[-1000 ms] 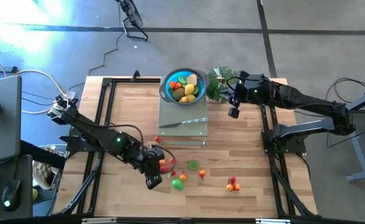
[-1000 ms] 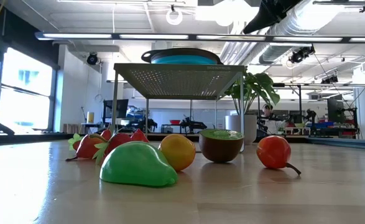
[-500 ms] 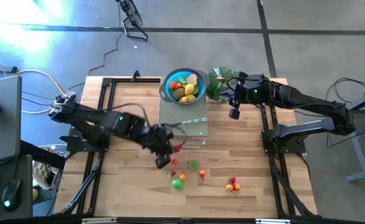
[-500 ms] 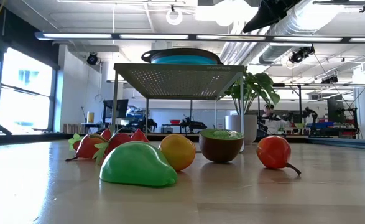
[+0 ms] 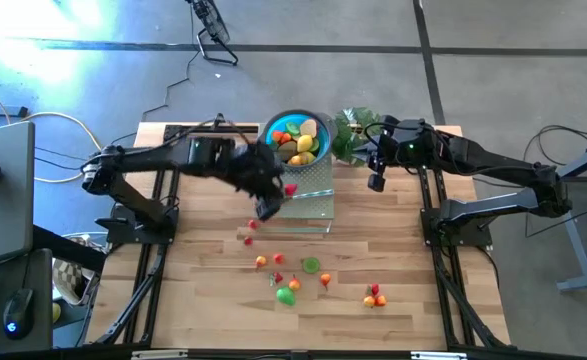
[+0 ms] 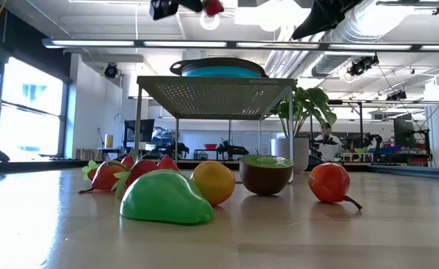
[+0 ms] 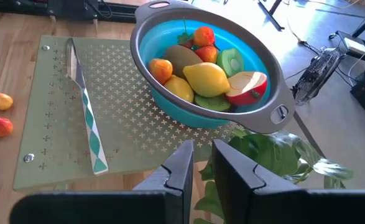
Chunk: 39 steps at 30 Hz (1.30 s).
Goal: Pick & Place Fruit
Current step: Put the red strawberry in the blue bowl on the shelf
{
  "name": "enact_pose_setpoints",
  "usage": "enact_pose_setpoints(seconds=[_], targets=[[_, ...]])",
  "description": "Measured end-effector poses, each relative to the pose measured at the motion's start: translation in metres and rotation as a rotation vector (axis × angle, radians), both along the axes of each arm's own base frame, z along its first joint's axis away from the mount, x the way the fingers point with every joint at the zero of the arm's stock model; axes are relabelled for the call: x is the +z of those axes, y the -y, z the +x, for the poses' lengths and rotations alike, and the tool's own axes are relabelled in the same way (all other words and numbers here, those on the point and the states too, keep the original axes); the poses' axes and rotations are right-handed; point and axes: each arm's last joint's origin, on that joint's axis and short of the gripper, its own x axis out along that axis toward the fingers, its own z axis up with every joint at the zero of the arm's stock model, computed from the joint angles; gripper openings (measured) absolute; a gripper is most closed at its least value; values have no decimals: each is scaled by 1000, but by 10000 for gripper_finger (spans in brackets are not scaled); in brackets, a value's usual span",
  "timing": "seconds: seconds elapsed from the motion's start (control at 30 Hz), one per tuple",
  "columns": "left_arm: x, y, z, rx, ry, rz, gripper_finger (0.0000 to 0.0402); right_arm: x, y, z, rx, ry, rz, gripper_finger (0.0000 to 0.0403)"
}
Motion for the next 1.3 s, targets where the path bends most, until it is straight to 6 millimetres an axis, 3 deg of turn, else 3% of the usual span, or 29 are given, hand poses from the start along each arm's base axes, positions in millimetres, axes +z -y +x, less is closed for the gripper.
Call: enact_pose_setpoints(seconds=[0.37, 0.6, 0.97, 1.3], targets=[[3, -70, -7, 199, 48, 42, 0, 0, 0, 0, -2, 2, -2, 52], [11, -102, -11, 298, 143, 73, 0, 0, 0, 0, -2, 3, -2, 52], [14, -111, -10, 312, 188, 101, 0, 1, 0, 1, -3, 17, -4, 52], [-24, -124, 16, 346, 25, 108, 0, 2, 0, 1, -4, 26, -7, 52]])
